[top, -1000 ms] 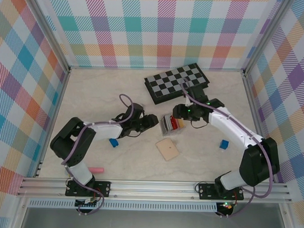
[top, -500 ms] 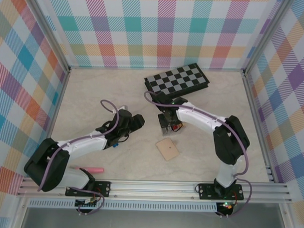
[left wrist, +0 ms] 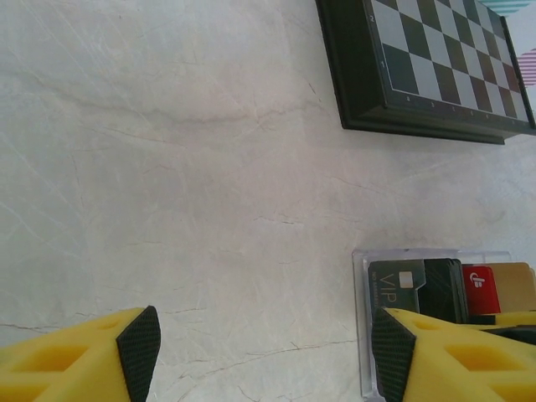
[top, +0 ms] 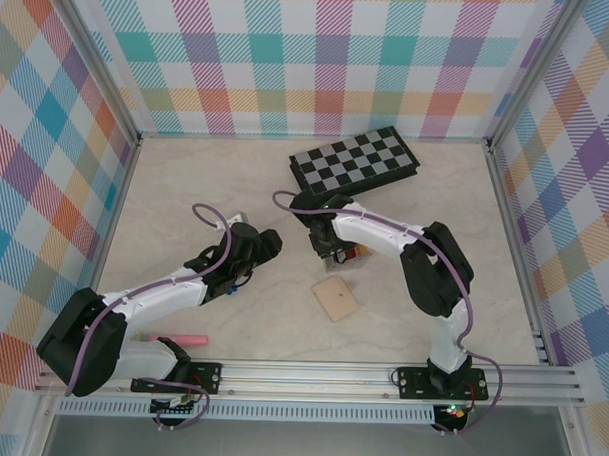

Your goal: Put the credit cards into the card holder

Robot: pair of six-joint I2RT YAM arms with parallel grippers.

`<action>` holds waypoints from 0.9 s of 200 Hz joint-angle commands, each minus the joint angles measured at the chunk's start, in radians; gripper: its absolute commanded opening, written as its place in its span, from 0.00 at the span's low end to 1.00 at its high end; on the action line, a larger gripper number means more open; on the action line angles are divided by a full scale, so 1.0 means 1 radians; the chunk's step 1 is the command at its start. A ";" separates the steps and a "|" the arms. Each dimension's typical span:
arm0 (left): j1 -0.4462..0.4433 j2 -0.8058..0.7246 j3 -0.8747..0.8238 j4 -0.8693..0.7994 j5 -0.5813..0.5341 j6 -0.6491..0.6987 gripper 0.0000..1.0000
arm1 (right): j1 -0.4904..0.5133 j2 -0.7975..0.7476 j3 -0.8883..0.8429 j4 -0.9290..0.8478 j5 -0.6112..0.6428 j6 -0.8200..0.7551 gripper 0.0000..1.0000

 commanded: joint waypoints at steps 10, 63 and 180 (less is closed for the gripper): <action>-0.012 -0.028 -0.018 -0.023 -0.029 0.016 0.70 | 0.019 0.017 0.044 -0.084 0.141 0.026 0.40; -0.012 -0.011 -0.004 -0.021 -0.019 0.019 0.70 | 0.019 -0.003 0.040 -0.086 0.160 0.032 0.38; -0.012 0.022 0.012 -0.016 0.005 0.014 0.70 | 0.018 -0.035 0.001 -0.080 0.174 0.038 0.18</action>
